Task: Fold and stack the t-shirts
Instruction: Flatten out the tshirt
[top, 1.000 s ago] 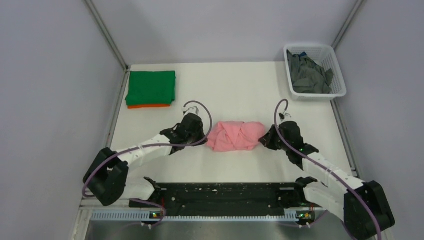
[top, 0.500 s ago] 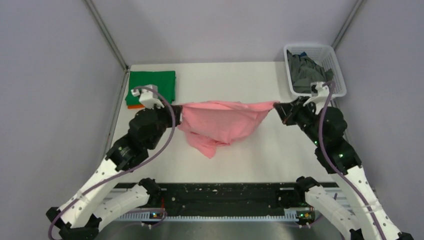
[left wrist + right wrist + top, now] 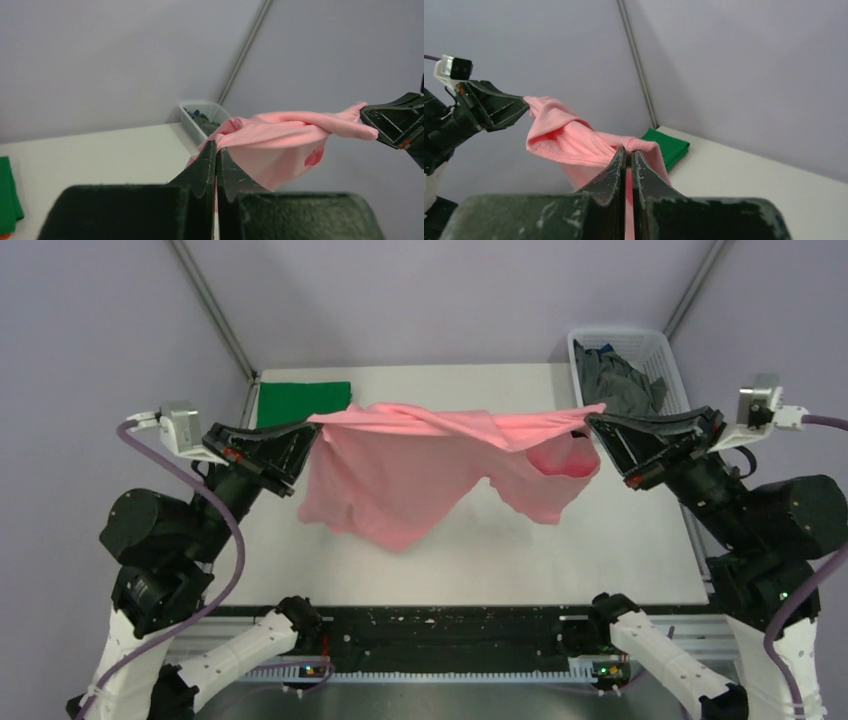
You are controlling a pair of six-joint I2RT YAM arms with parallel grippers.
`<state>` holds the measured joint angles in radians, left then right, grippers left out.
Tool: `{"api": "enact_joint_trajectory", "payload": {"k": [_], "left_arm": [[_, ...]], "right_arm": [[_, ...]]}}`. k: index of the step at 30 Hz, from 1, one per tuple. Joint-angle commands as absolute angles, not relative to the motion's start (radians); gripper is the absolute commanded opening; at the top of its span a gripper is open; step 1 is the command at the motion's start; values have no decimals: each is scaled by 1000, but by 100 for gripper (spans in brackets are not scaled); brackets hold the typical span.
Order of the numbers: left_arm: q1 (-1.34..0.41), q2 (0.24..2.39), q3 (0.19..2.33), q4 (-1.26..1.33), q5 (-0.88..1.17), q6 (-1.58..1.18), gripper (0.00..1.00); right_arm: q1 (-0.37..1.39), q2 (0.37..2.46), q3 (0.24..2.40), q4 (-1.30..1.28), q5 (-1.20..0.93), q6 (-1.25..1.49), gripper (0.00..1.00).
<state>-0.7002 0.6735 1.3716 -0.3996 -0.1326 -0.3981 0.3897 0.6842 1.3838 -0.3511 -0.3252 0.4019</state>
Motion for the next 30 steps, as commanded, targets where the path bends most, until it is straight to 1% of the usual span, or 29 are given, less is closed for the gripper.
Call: {"api": "enact_joint_trajectory", "payload": {"k": [1,2,6,12,16,19,22,23,24,25,26,27,28,30], "left_arm": [[-695,692,1464,-344,-5,-363,0],[-695,691,1475,-344,25,-362,0],[-695,703,1509,-344,11,-360,0],[-695,836,1589,-375,-146,-307,0],[-693,999,1581,-322,-283,-232,0],[-668,1159,1580,-307,-409,-208,0],[-557,1351,1573,-296,-387,-258,0],[-520,1426,1576,-292,-358,-283,0],[-487,1497,1580,-283,-325,-299,0],[-461,1580,1595,-284,-296,-315,0],[-443,1665,1622,-295,-270,-325,0],[-435,1748,1661,-312,-254,-326,7],[-432,1833,1707,-339,-241,-326,25],[-431,1991,1825,-404,-208,-322,45]], "right_arm": [[388,679,1488,-293,-402,404,0],[388,677,1501,-296,-401,404,0],[388,679,1543,-331,-357,391,0],[388,683,1515,-361,-239,369,0],[389,707,1422,-368,-65,345,0],[389,768,1325,-393,77,323,0],[388,885,1209,-389,262,317,0],[382,959,1175,-384,318,321,0],[366,1015,1147,-377,341,329,0],[340,1081,1122,-360,315,335,0],[305,1147,1100,-333,243,347,0],[267,1206,1080,-292,200,360,3],[227,1274,1064,-260,146,376,10],[196,1398,1065,-211,139,395,31]]}}
